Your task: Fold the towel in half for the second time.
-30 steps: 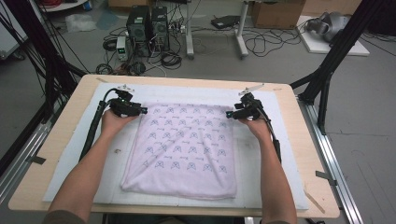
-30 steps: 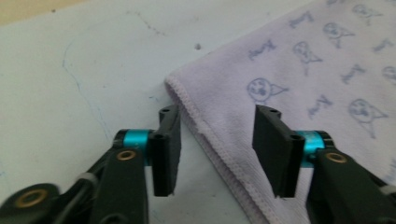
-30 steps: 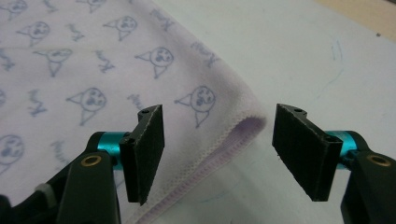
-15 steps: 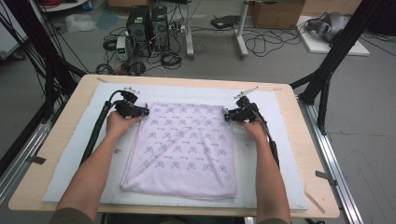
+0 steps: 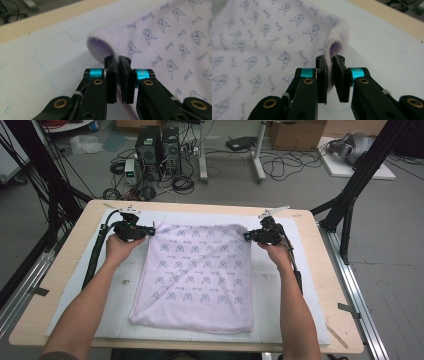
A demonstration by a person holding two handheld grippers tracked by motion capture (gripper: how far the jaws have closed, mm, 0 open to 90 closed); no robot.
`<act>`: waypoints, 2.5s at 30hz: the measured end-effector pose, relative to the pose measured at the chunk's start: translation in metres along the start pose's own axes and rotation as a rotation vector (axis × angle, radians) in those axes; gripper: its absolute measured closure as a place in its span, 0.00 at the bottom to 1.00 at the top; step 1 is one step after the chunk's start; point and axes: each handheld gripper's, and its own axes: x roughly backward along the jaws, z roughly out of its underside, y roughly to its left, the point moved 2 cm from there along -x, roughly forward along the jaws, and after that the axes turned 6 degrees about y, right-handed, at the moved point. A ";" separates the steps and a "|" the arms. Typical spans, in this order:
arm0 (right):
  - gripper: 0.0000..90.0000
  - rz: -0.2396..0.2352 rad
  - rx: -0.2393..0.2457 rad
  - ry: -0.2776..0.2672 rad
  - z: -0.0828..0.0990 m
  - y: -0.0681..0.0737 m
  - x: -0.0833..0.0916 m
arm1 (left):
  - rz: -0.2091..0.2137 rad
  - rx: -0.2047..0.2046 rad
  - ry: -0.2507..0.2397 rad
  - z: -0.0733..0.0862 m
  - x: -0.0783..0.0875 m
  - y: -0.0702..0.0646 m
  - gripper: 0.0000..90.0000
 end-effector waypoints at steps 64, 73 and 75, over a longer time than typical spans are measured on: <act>0.92 -0.189 0.125 0.021 0.069 0.125 0.046 | 0.178 -0.064 -0.063 0.098 0.091 -0.083 0.95; 0.91 -0.219 0.186 -0.003 0.090 0.166 0.068 | 0.245 -0.156 -0.070 0.136 0.133 -0.112 0.93; 0.79 -0.212 0.189 0.032 0.102 0.174 0.068 | 0.240 -0.169 -0.039 0.144 0.135 -0.117 0.77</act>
